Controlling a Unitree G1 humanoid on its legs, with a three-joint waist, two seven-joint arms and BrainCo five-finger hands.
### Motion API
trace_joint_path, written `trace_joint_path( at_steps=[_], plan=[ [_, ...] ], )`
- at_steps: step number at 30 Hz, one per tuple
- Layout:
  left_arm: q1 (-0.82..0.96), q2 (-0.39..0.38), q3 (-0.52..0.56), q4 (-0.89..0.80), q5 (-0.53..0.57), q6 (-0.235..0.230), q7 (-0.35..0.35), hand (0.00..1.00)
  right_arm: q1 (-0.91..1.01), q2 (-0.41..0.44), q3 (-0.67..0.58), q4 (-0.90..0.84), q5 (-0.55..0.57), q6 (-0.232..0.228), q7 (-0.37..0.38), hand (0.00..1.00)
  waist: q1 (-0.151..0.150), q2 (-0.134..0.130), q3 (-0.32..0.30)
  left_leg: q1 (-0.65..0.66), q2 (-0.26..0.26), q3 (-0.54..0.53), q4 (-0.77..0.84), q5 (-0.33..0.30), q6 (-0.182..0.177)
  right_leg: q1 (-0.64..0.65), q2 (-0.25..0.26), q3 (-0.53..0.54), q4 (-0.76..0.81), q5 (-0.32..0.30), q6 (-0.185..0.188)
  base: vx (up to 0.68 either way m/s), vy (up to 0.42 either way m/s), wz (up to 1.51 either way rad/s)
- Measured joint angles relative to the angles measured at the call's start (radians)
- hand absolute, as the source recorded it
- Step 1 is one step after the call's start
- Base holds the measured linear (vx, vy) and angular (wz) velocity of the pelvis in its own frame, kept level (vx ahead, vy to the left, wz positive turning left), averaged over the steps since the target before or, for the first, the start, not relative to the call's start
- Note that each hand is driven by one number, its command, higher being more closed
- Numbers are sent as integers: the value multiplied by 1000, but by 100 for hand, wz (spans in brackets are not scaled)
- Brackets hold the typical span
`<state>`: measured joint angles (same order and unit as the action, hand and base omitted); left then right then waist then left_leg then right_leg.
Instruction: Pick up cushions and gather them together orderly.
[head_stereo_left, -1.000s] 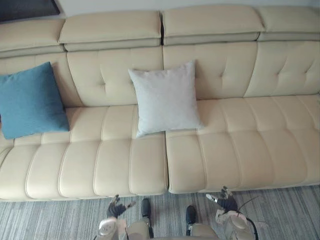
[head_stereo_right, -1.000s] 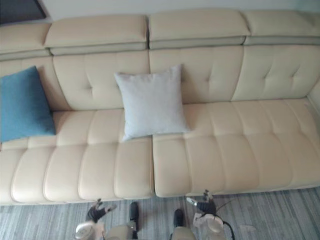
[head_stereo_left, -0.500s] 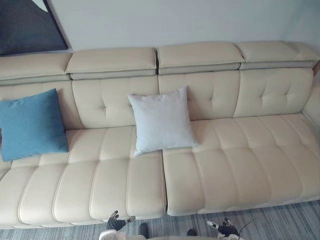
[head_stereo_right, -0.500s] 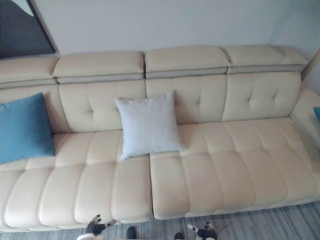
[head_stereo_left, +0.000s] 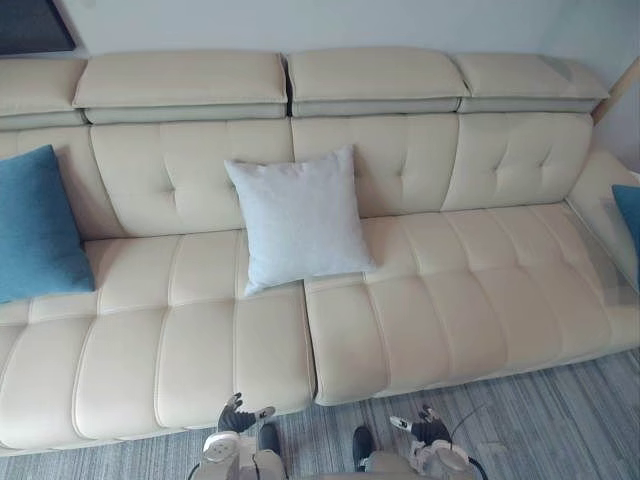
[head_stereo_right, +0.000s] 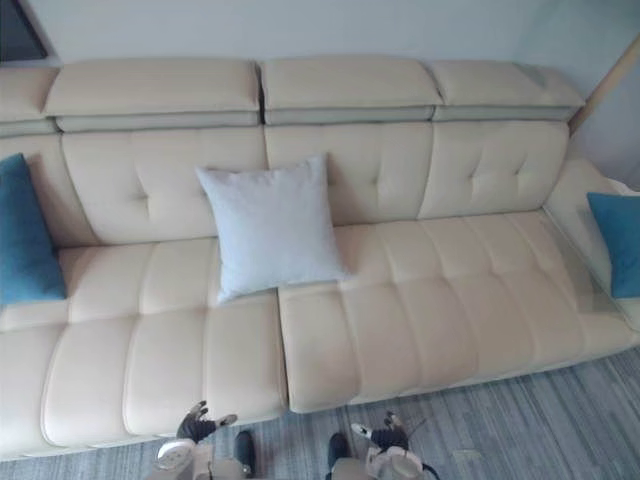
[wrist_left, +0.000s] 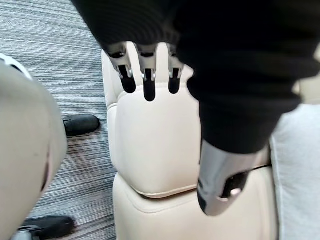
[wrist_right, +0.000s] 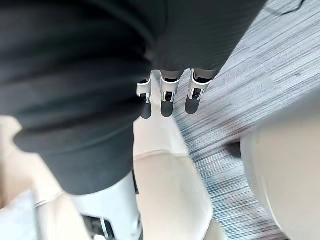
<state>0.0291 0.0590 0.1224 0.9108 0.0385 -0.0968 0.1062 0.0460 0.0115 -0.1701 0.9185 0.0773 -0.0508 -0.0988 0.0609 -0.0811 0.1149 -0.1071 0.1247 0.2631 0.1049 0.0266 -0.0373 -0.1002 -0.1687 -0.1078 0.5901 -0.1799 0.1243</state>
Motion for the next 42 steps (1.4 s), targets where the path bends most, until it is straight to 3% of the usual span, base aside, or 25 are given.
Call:
trace_joint_path(
  at_steps=[1, 3, 4, 6, 9, 11, 12, 14, 16, 18, 21, 24, 26, 33, 35, 36, 37, 38, 39, 40, 41, 42],
  plan=[
    [-5, 5, 9, -5, 0, 0, 0, 0, -9, 0, 0, 0, 0, -1, 0, 0, 4, -21, -12, -41, -1, 0, 49, 0, 0, 4, -16, 6, -5, -11, 25, -89, -222, 23],
    [-11, -19, 33, -5, 0, 12, 1, 0, -45, -12, -2, 0, -2, -2, -2, 0, 32, 3, -13, -108, 17, 5, 125, -9, -7, -5, 18, -13, -58, -8, 23, -138, -118, -8],
    [1, -51, 21, -6, -1, 17, 2, 0, -42, -41, -4, 1, -3, 0, -9, 0, 47, 30, -20, -92, 43, 28, 95, 2, -3, 40, 42, -11, -110, -47, 17, -144, -81, -4],
    [-16, -48, -14, -8, -3, 16, 8, 0, -60, -41, 1, 2, -12, 0, -20, 0, 59, 20, -6, -128, 38, 31, 132, 6, -11, 53, 39, -29, -167, -124, -43, -209, -159, 5],
    [-18, -55, -73, 7, -3, 16, 9, 0, -97, -64, 16, 14, -13, -3, -29, 0, 49, 100, 36, -134, 93, -6, 120, 58, -49, 116, 119, -56, -279, -95, -95, -256, -138, 2],
    [-12, -53, -91, 14, -4, 16, 8, 0, -89, -68, 15, 46, -17, 1, -35, 0, 40, 117, 33, -101, 87, -37, 11, 164, -73, 109, 125, -98, -280, -83, -114, -318, -107, 42],
    [-17, -51, -92, 13, -4, 14, 8, 0, -78, -69, 8, 63, -18, 4, -37, 0, 38, 101, 34, -100, 78, -64, 5, 156, -76, 98, 115, -118, -279, -82, -127, -288, -58, 36],
    [-17, -50, -87, 13, -4, 15, 8, 0, -74, -72, -23, 79, -19, 10, -39, 0, 34, 95, 35, -102, 39, -98, 74, 77, -60, 61, 95, -123, -278, -70, -146, -245, -9, 16],
    [-16, -49, -75, 18, -4, 16, 6, 0, -65, -78, -30, 79, -19, 12, -37, 0, 27, 92, 35, -89, 6, -142, 153, -39, -44, 25, 73, -101, -280, -41, -135, -176, 82, -10],
    [-16, -45, -64, 34, -4, 17, 4, 0, -54, -68, -36, 80, -19, 13, -34, 0, 25, 88, 39, -64, -15, -161, 156, -89, -49, 13, 60, -80, -280, -22, -120, -145, 178, -23],
    [2, -40, -45, 33, -5, 17, 4, 0, -20, -37, -57, 80, -19, 16, -25, 0, 21, 78, 21, -23, -50, -133, 112, -99, -47, 19, 43, -30, -304, -9, -78, -111, 167, -32],
    [22, -32, -24, 34, -15, 17, 5, 0, -9, -17, -64, 79, -18, 17, -20, 0, 19, 67, -1, 13, -82, -134, 25, -99, -47, 31, 48, 35, -400, -2, -73, -1, 161, -50],
    [25, -29, -21, 38, -19, 17, 5, 0, -6, -11, -87, 78, -17, 16, -20, 0, 18, 65, -7, 23, -92, -100, 13, -102, -41, 35, 48, 75, -451, 40, -70, 8, 160, -55],
    [25, -29, -11, 59, -8, 17, 4, 0, 13, -7, -136, 74, 13, 13, -20, 0, -3, 67, -15, 70, -78, -19, 42, -132, -22, 41, 72, 183, -473, 84, -78, 82, 42, -55],
    [25, -31, 17, 66, -1, 19, 4, 0, 9, -6, -137, 74, 13, 13, -21, 0, -4, 67, -17, 55, -57, 45, 83, -165, -29, 5, 94, 232, -475, 132, -71, 100, 4, -110],
    [27, -33, 20, 69, -1, 22, 4, 0, -7, -8, -137, 78, 12, 13, -21, 0, -3, 74, -22, 44, -29, 100, 95, -178, -29, -24, 109, 198, -498, 167, -101, 107, -19, -159],
    [31, -35, 24, 70, -1, 24, 4, 0, -22, -11, -138, 83, 12, 16, -22, 0, -3, 83, -34, 33, 11, 173, 97, -172, -21, -52, 109, 44, -512, 176, -190, 167, -42, -168],
    [31, -36, 26, 70, 0, 25, 4, 0, -29, -14, -138, 87, 11, 17, -22, 0, -4, 95, -30, 32, 35, 215, 103, -171, -19, -61, 97, -107, -504, 169, -237, 168, -46, -176],
    [27, -31, 26, 70, 0, 26, 4, 0, -52, -16, -138, 100, 10, 17, -23, 0, -4, 95, -30, 35, 53, 257, 112, -171, -19, -72, 67, -332, -485, 172, -239, 226, -133, -170],
    [21, -23, 27, 71, -1, 29, 4, 0, -57, -19, -138, 120, 3, 17, -26, 0, -2, 87, -34, 41, 56, 256, 129, -171, -19, -65, 67, -481, -482, 186, -236, 179, -156, -167],
    [19, -18, 28, 73, -1, 32, 5, 0, -57, -26, -137, 121, 2, 17, -27, 0, 0, 90, -32, 49, 55, 250, 144, -173, -21, -58, 70, -523, -482, 186, -238, 186, -198, -147],
    [12, -21, 23, 73, -1, 35, 4, 0, -56, -46, -128, 125, 1, 17, -30, 0, 2, 106, -31, 65, 58, 245, 159, -177, -19, -50, 77, -492, -481, 181, -238, 144, -108, -129]
  ],
)
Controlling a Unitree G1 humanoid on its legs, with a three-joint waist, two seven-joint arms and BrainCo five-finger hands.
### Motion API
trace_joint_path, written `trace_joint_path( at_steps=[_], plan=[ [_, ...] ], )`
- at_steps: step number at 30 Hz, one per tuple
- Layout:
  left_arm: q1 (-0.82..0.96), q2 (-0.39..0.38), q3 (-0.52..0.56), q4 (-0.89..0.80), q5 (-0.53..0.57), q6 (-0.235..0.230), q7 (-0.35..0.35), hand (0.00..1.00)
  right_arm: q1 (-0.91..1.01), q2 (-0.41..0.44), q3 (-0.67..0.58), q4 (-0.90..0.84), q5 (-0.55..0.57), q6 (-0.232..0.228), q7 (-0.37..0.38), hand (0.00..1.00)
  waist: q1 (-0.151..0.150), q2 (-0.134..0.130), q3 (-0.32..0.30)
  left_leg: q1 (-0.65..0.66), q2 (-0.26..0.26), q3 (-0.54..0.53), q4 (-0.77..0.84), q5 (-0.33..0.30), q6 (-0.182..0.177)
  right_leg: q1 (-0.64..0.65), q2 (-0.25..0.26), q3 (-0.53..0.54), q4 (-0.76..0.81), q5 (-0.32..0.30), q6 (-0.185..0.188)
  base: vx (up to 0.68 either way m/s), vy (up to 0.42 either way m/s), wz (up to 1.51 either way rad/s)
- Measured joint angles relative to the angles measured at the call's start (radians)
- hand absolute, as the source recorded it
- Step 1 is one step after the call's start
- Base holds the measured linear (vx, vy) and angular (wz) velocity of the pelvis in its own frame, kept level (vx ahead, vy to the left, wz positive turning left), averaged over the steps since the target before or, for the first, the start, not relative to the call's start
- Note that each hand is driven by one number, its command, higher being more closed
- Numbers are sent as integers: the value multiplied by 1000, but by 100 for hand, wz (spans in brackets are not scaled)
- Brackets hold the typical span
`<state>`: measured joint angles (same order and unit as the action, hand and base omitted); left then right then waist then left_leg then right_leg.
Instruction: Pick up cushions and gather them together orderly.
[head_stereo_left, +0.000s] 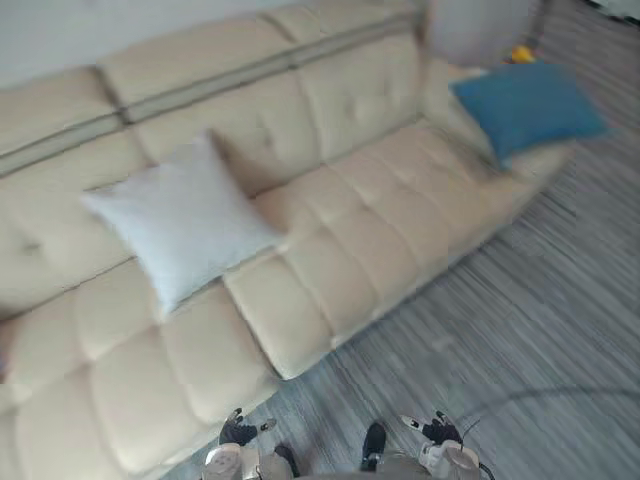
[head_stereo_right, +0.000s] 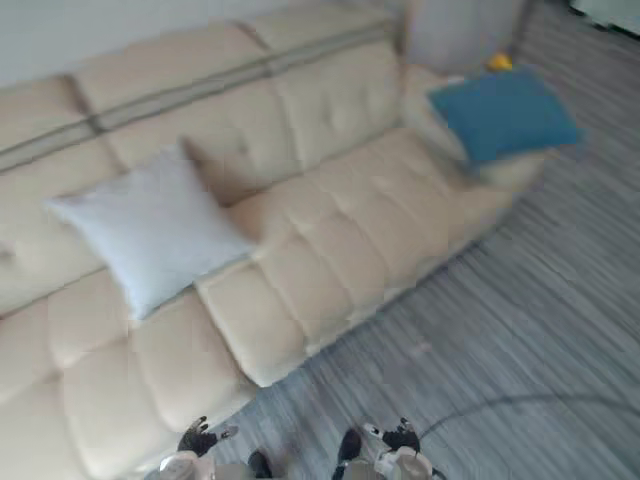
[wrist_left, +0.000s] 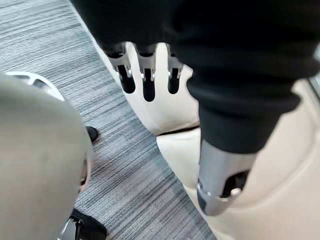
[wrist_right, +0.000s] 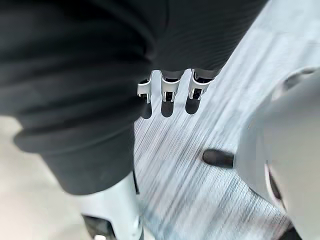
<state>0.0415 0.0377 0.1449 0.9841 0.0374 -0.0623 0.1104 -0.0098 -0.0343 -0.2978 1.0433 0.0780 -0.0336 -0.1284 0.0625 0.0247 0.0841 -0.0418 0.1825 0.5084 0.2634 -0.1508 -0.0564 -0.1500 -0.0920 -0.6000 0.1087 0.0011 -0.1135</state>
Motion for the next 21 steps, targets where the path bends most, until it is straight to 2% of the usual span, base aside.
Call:
trace_joint_path(
  at_steps=[2, 3, 5, 6, 7, 9, 10, 11, 13, 14, 15, 16, 17, 18, 19, 20, 21],
  plan=[
    [-6, -8, -18, 5, 0, -4, 0, 0, 7, -28, 8, 0, 0, 2, -1, 0, -2, 21, -5, 42, 8, -21, 13, -33, 6, 14, 17, 66, 9, -39, 39, 162, -55, -98],
    [-22, -10, -26, 14, 0, -7, 0, 0, 9, -50, 8, 2, 0, 3, -3, 0, -5, 44, -4, 47, 30, -36, 57, -54, -2, 18, 26, 80, 39, -65, 43, 162, -39, -41],
    [-37, -3, -26, 19, 2, -11, 0, 0, 19, -51, 12, 14, 1, 4, -8, 0, -14, 40, 22, 17, 86, -76, 269, -51, 6, 68, 40, 88, 63, -114, 51, 123, -72, -14],
    [-35, -3, -22, 20, 2, -10, 0, 0, 30, -48, 28, 21, 2, 5, -9, 0, -13, 41, 38, -40, 139, -131, 451, -17, 68, 111, 61, 95, 62, -133, 46, 71, -82, -26],
    [-27, -4, -26, 18, 2, -10, 0, 0, 30, -37, 35, 21, 5, 6, -13, 0, -3, 32, 60, -119, 163, -204, 624, -6, 106, 143, 75, 122, 64, -168, 31, 95, -33, -43],
    [-10, -8, -22, -5, -1, -8, -1, 0, 19, -24, 34, 17, 13, 6, -23, 0, 6, 33, 61, -217, 106, -279, 674, -83, 61, 152, 81, 158, 66, -186, 27, 131, 39, -57],
    [-10, -9, -26, -23, -2, -8, -1, 0, 6, -23, 29, 17, 17, 6, -28, 0, 13, 28, 63, -271, 47, -305, 616, -113, 56, 152, 78, 189, 59, -186, 26, 147, 38, -77],
    [-11, -15, -28, -36, -2, -10, 0, 0, 0, -20, 28, 16, 24, 6, -30, 0, 28, 28, 64, -300, -8, -327, 503, -115, 50, 153, 74, 218, 53, -187, 28, 210, 70, -89],
    [-12, -26, -23, -51, -3, -10, 0, 0, 6, -7, 26, -10, 32, 7, -33, 0, 46, 34, 70, -329, -75, -362, 322, -103, 42, 175, 78, 258, 41, -194, 41, 285, 114, -79],
    [-11, -33, -25, -52, -2, -10, 0, 0, 9, -5, 26, -8, 33, 6, -36, 0, 52, 34, 67, -318, -121, -423, 164, -58, -7, 181, 80, 286, 36, -205, 59, 339, 155, -92],
    [-8, -36, -24, -53, -12, -15, -3, 0, 8, -3, 25, -4, 32, 7, -37, 0, 67, 34, 63, -304, -145, -478, 94, 28, -5, 191, 86, 331, 34, -217, 73, 312, 149, -105],
    [-2, -35, -23, -52, -14, -18, -3, 0, 8, 2, 25, -5, 32, 7, -37, 0, 75, 30, 50, -296, -160, -494, 91, 58, 33, 196, 89, 366, 26, -223, 81, 289, 127, -105],
    [1, -32, -20, -50, -17, -14, -5, 0, 7, 14, 24, -11, 29, 6, -37, 0, 81, 14, 40, -292, -172, -488, 102, 47, 52, 204, 78, 400, 23, -233, 97, 482, 116, -87],
    [-1, -22, -12, -53, -18, -12, -7, 0, 27, 35, 22, -43, 29, 7, -36, 0, 82, -22, 31, -279, -180, -445, 105, 13, 56, 192, 50, 422, 67, -252, 122, 492, 100, -85],
    [-1, -13, -12, -56, -20, -12, -7, 0, 42, 47, 22, -53, 20, 4, -34, 0, 98, -44, 28, -255, -181, -403, 105, -6, 61, 162, 24, 449, 152, -281, 149, 579, 119, -90],
    [1, -9, -11, -54, -21, -11, -6, 0, 44, 51, 22, -51, 11, 5, -30, 0, 102, -53, 27, -218, -186, -378, 103, -26, 72, 123, 3, 462, 266, -299, 174, 446, 104, -85],
    [5, -8, -13, -52, -22, -8, -7, 0, 44, 55, 22, -50, 1, 5, -26, 0, 99, -54, 29, -164, -191, -353, 94, -46, 84, 69, -33, 455, 456, -298, 255, 526, 106, -61]
  ],
)
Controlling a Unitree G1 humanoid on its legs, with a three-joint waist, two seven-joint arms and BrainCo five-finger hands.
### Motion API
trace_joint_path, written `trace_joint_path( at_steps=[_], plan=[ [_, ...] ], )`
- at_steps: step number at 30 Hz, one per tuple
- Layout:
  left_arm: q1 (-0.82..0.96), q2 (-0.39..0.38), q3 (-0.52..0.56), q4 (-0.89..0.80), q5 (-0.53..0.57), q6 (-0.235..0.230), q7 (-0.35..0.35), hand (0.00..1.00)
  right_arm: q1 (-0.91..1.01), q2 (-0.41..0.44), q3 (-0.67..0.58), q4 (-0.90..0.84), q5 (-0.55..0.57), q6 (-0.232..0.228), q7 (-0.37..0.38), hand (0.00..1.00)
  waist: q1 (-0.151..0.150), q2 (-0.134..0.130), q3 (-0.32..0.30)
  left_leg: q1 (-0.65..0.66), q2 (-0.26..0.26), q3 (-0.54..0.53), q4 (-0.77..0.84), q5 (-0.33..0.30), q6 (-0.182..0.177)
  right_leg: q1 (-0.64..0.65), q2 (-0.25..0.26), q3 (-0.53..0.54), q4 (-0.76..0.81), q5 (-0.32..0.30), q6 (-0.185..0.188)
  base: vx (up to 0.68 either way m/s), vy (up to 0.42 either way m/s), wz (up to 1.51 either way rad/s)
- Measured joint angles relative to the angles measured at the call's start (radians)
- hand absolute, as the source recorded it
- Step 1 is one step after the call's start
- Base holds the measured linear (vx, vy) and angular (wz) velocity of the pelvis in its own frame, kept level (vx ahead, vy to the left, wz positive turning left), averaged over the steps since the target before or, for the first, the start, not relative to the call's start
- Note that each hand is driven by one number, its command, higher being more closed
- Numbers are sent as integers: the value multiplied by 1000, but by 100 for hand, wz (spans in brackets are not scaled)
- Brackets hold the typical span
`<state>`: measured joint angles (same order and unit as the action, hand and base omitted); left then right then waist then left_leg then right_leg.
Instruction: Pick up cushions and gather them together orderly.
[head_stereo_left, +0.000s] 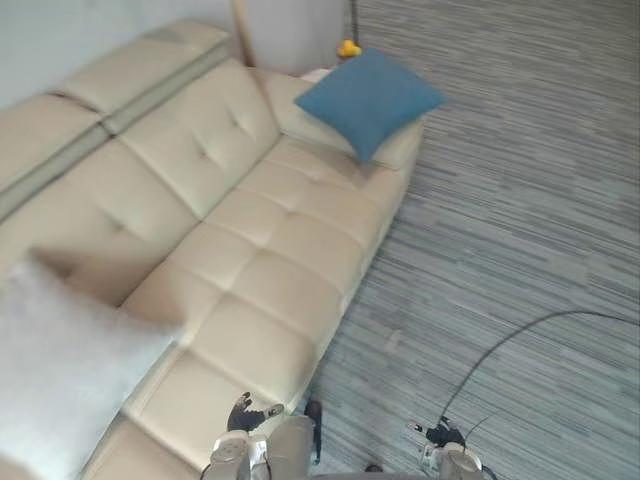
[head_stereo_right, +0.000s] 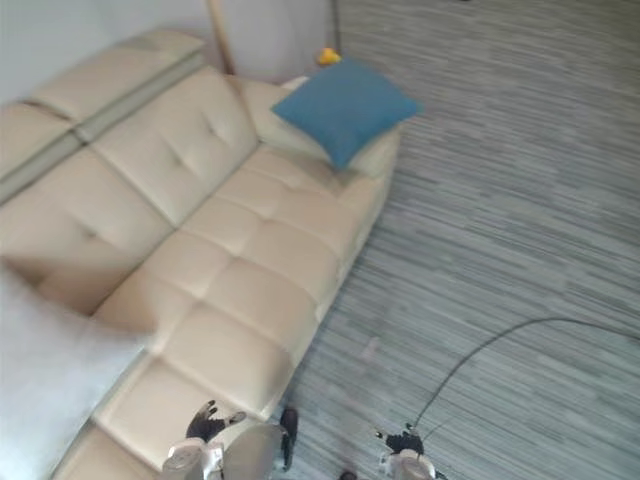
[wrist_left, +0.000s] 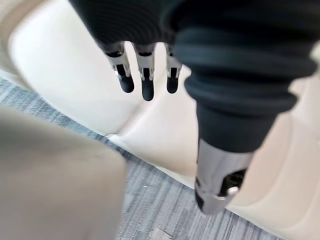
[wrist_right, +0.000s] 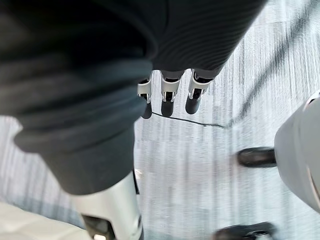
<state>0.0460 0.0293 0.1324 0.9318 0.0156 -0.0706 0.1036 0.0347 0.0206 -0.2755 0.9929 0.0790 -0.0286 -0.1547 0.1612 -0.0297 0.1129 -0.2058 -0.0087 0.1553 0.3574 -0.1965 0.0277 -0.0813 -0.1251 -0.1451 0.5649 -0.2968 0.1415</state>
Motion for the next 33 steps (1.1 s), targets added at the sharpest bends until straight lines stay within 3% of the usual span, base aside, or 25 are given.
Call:
trace_joint_path(
  at_steps=[1, 2, 3, 4, 5, 6, 8, 9, 11, 12, 13, 14, 15, 16, 17, 18, 20, 23, 25, 26, 27, 28, 30, 32, 33],
  plan=[
    [1, 0, -5, 0, -2, 3, 0, 0, 6, 3, 2, 2, -2, 1, 5, 0, -8, 2, 2, 51, -5, 6, -7, -12, 9, -57, -36, -14, 172, 20, 68, 433, 66, -29],
    [1, 0, -6, 0, -3, 4, 0, 0, 7, 5, 4, -4, -2, 3, 10, 0, -15, 3, 3, 83, -4, 4, -11, -14, 11, -89, -57, -33, 275, 24, 67, 408, 24, -11],
    [1, -1, -13, 3, -3, 9, 0, 0, 0, 2, 4, -3, -4, 0, 17, 0, -21, 8, 6, 137, 4, 0, -36, -15, 11, -121, -90, -96, 362, 21, 34, 368, -4, -4],
    [3, -4, -14, 5, -3, 11, 0, 0, -10, -1, 3, 1, -9, 0, 21, 0, -24, 20, 14, 192, 23, 1, -69, -15, 11, -131, -114, -171, 382, 17, -16, 348, -22, -3],
    [7, -4, -15, 7, -3, 11, 0, 0, -17, -2, 3, 3, -18, 0, 22, 0, -30, 31, 21, 230, 38, 4, -98, -15, 11, -131, -128, -224, 365, 11, -43, 334, -56, 1],
    [10, -2, -15, 16, -3, 12, 0, 0, -23, -2, 3, 6, -22, -1, 23, 0, -43, 32, 23, 269, 60, 5, -128, -16, 7, -137, -147, -292, 310, 8, -69, 328, -104, 2],
    [11, 6, -16, 26, 1, 12, 2, 0, -40, -8, 4, 19, -23, 0, 23, 0, -51, 32, 23, 305, 96, 29, -154, -31, -19, -169, -152, -351, 148, 19, -82, 330, -147, -7],
    [13, 8, -17, 33, -1, 12, 3, 0, -49, -16, 4, 30, -23, 0, 23, 0, -52, 31, 23, 318, 106, 34, -164, -41, -37, -191, -149, -360, 53, 51, -90, 330, -206, -26],
    [5, 36, -44, 39, 1, 12, 5, 0, -49, -32, 4, 65, -23, 3, 23, 0, -54, -15, 24, 355, 83, 38, -163, -75, -92, -213, -140, -329, -160, 277, -171, 402, -299, -32],
    [-2, 32, -42, 61, 1, 14, 9, 0, -52, -55, 4, 75, -22, 3, 25, 0, -56, 3, 31, 382, 94, 27, -160, -91, -114, -210, -127, -323, -126, 238, -182, 377, -300, -41],
    [0, 26, -44, 65, 1, 14, 7, 0, -62, -83, 5, 88, -21, 3, 24, 0, -57, 39, 21, 377, 130, 9, -131, -91, -115, -199, -88, -323, -120, 207, -189, 356, -307, -41],
    [-2, 21, -45, 67, 2, 12, 8, 0, -60, -98, 4, 94, -21, 3, 23, 0, -66, 53, 17, 346, 157, -17, -41, -92, -117, -187, -56, -319, -138, 167, -190, 338, -296, -28],
    [-5, 15, -44, 70, 2, 11, 8, 0, -56, -105, 5, 99, -21, 3, 23, 0, -68, 70, 20, 292, 186, -45, 84, -91, -117, -161, -28, -328, -164, 154, -193, 340, -320, -16],
    [-5, 9, -43, 70, 2, 12, 8, 0, -50, -109, 6, 110, -21, 5, 21, 0, -72, 98, 31, 186, 238, -112, 339, -37, -92, -100, 34, -343, -219, 138, -197, 259, -238, -10],
    [-3, 6, -34, 65, -5, 12, 6, 0, -53, -109, 4, 113, -18, 4, 20, 0, -71, 104, 35, 149, 251, -132, 422, 3, -69, -78, 54, -342, -235, 129, -210, 395, -307, -28],
    [-7, 8, -31, 48, -10, 9, 7, 0, -56, -109, 13, 123, -19, 8, 16, 0, -61, 107, 48, 71, 260, -163, 597, -20, -64, -20, 93, -326, -268, 119, -236, 332, -227, -39],
    [-13, 11, -36, 27, -11, 8, 7, 0, -63, -108, 12, 134, -19, 11, 15, 0, -50, 89, 65, -6, 212, -169, 654, -71, -70, 50, 118, -295, -314, 109, -246, 369, -192, -63],
    [-12, 11, -45, 9, -17, 7, 6, 0, -84, -109, 11, 134, -18, 13, 7, 0, -40, 79, 69, -86, 112, -103, 400, -93, -72, 121, 122, -223, -402, 123, -226, 333, -67, -79],
    [-13, 4, -44, 2, -17, 6, 5, 0, -88, -110, 6, 130, -19, 13, 4, 0, -35, 84, 65, -106, 58, -79, 104, -41, -66, 154, 124, -178, -454, 123, -210, 395, 53, -61],
    [-13, 0, -44, 2, -18, 4, 4, 0, -87, -110, 6, 130, -19, 13, 3, 0, -25, 91, 64, -105, 36, -66, -93, 53, -68, 173, 128, -156, -480, 117, -201, 449, 99, -67],
    [-14, 0, -43, 2, -18, -6, 1, 0, -82, -105, 8, 130, -19, 15, 4, 0, 0, 87, 64, -84, 32, -24, -205, 189, -64, 201, 131, -118, -508, 112, -183, 498, 112, -76],
    [-15, 3, -43, 3, -17, -9, 0, 0, -84, -99, 12, 130, -19, 16, 4, 0, 11, 83, 59, -60, 29, 8, -232, 258, -25, 222, 124, -92, -531, 105, -170, 524, 103, -53],
    [-27, 10, -32, 4, -18, -9, -3, 0, -86, -94, 12, 125, -21, 16, 9, 0, 7, 40, 62, -61, 0, 29, -175, 217, 33, 237, 82, -61, -548, 114, -132, 617, 90, -19],
    [-23, 7, 1, 6, -18, -9, -10, 0, -85, -95, 13, 120, -25, 12, 14, 0, 8, 35, 61, -65, 2, 53, -60, 143, 58, 255, 67, 2, -489, 135, -90, 619, 140, -24],
    [-12, 6, 8, 10, -17, -9, -11, 0, -80, -97, 11, 122, -39, 10, 20, 0, 8, 47, 54, -25, 19, 55, -41, 87, 50, 205, 69, 21, -312, 104, -41, 363, 107, -32]
  ],
)
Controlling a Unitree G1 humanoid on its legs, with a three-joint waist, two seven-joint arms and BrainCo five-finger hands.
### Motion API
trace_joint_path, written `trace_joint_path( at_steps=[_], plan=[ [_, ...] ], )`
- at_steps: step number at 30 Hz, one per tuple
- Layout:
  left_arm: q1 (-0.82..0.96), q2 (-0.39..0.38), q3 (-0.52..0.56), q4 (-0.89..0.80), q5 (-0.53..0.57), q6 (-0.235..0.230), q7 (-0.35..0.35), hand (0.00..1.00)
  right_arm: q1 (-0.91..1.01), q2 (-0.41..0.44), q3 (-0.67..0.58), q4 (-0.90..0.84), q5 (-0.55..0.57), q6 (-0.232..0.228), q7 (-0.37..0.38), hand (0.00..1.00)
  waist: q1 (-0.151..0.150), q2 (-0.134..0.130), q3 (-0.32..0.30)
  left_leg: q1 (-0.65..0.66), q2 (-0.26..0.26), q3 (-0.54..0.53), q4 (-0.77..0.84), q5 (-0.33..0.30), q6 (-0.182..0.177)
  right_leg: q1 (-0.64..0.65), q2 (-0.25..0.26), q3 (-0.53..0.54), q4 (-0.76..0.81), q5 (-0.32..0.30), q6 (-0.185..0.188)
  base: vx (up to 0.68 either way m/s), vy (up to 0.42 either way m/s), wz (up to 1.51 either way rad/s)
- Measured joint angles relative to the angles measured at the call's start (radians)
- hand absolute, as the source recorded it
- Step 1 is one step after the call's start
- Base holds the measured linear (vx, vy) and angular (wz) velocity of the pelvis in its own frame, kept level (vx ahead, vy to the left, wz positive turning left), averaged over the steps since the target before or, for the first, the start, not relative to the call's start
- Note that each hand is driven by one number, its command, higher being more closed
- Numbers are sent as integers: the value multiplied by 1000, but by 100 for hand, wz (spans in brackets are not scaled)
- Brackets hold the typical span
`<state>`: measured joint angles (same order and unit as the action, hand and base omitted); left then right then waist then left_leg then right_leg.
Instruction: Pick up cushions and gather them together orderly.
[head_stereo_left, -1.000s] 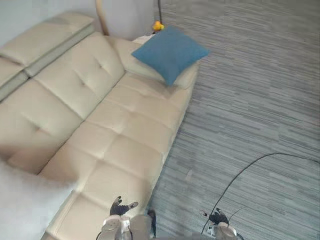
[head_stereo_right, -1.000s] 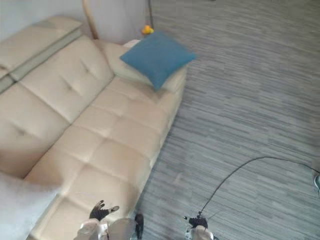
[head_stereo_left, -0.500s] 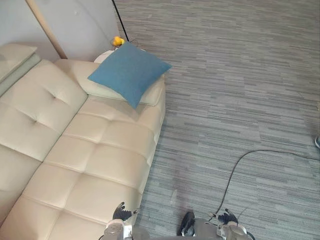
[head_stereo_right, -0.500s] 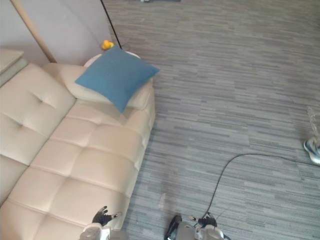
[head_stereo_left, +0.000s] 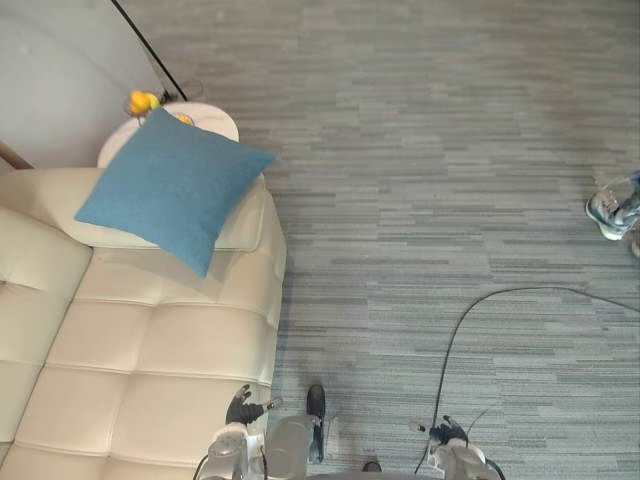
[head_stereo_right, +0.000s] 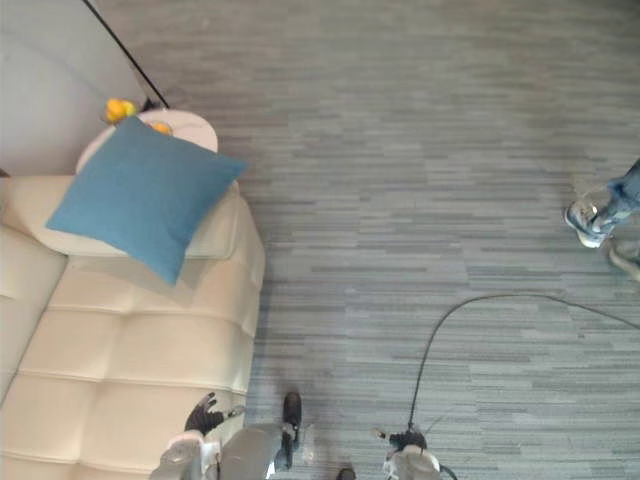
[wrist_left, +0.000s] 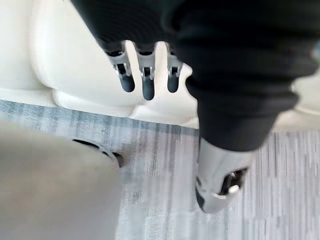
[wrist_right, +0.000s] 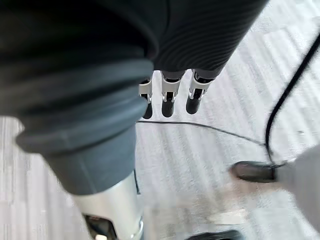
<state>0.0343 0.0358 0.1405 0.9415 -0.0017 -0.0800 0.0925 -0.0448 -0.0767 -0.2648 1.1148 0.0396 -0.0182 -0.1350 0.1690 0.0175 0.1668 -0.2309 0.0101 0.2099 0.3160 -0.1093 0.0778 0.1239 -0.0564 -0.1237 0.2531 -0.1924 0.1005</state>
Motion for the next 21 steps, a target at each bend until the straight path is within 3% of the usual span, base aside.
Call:
trace_joint_path(
  at_steps=[1, 2, 3, 5, 7, 8, 9, 10, 11, 12, 13, 15, 17, 18, 19, 21],
  plan=[
    [5, 6, -2, 6, 0, 1, -1, 0, 7, 1, -2, -1, -2, -1, 3, 0, -3, 5, -4, 38, 4, -6, -11, -37, -15, -43, -7, -2, 145, -18, 53, 454, 111, -20],
    [5, 24, -10, 14, -1, 5, -3, 0, 17, 8, -4, 0, -2, 0, 8, 0, -14, -13, 2, 104, -17, -18, -34, -82, -23, -148, -55, -5, 428, -9, 165, 366, 58, 15],
    [4, 36, -21, 18, -1, 8, -4, 0, 24, 10, -5, -1, -3, 2, 9, 0, -26, -26, -1, 148, -31, -31, -43, -100, -24, -205, -92, -17, 583, -15, 157, 564, 47, 36],
    [15, 54, -41, 31, 0, 10, -2, 0, 44, 6, -12, -4, -1, 2, 12, 0, -36, -20, 1, 268, -35, -43, -97, -105, -25, -265, -157, -111, 685, -59, 58, 504, 1, 30],
    [17, 66, -52, 33, 0, 21, 0, 0, 39, -2, -6, -4, -2, 1, 12, 0, -51, -8, 6, 338, -16, -77, -137, -109, -25, -299, -171, -190, 584, -99, -13, 411, -78, 32],
    [11, 66, -52, 32, 0, 22, 3, 0, 32, -2, -5, -4, -2, 1, 12, 0, -59, 0, 8, 352, 4, -102, -143, -114, -28, -320, -155, -203, 500, -105, -25, 390, -162, 58],
    [1, 63, -55, 31, 0, 21, 4, 0, 22, -4, -6, -9, -1, -1, 14, 0, -61, 15, 16, 369, 35, -139, -144, -129, -35, -357, -108, -165, 370, -94, -27, 371, -212, 71],
    [-4, 61, -62, 32, 1, 22, 4, 0, 19, -5, -3, -24, -1, -1, 15, 0, -68, 19, 19, 374, 58, -174, -139, -145, -48, -393, -59, -77, 237, -50, -13, 365, -243, 71],
    [-5, 60, -62, 32, 1, 22, 3, 0, 22, -5, -3, -33, -2, -1, 15, 0, -71, 14, 19, 375, 60, -191, -136, -154, -53, -406, -46, -28, 176, -17, -8, 376, -294, 97],
    [-3, 61, -66, 33, 1, 22, 4, 0, 27, -8, -4, -37, -1, -1, 15, 0, -81, 0, 18, 384, 60, -237, -122, -182, -82, -402, -37, 63, 43, 68, -4, 411, -363, 114],
    [4, 56, -76, 37, 0, 22, 5, 0, 42, -13, -6, -37, 1, 0, 16, 0, -85, -13, 14, 398, 59, -281, -100, -225, -113, -394, -38, 96, 25, 196, -11, 489, -435, 109],
    [17, 21, -81, 49, 0, 19, 8, 0, 35, -42, -2, -36, -1, -1, 15, 0, -83, 37, 0, 386, 100, -328, -38, -233, -126, -398, -27, 34, 136, 97, -44, 423, -383, 84],
    [19, -2, -71, 48, 0, 18, 11, 0, 34, -49, -4, -34, -2, 0, 14, 0, -86, 58, -6, 288, 120, -358, 151, -220, -148, -378, -31, -36, 167, 34, -66, 385, -359, 97],
    [17, -21, -49, 47, -1, 19, 11, 0, 37, -47, -6, -36, 2, 0, 12, 0, -91, 73, 2, 185, 142, -343, 351, -171, -179, -329, -28, -87, 148, 10, -81, 323, -275, 116],
    [18, -25, -40, 31, -4, 18, 11, 0, 35, -48, 5, -36, 2, 1, 7, 0, -88, 81, 7, 104, 187, -287, 504, -147, -165, -264, -17, -128, 113, -1, -95, 314, -248, 113],
    [17, -21, -48, 17, -7, 15, 11, 0, 43, -40, 13, -24, 4, 1, 6, 0, -70, 74, 9, 54, 217, -175, 559, -171, -142, -177, -15, -180, 45, 1, -103, 255, -161, 75]
  ],
)
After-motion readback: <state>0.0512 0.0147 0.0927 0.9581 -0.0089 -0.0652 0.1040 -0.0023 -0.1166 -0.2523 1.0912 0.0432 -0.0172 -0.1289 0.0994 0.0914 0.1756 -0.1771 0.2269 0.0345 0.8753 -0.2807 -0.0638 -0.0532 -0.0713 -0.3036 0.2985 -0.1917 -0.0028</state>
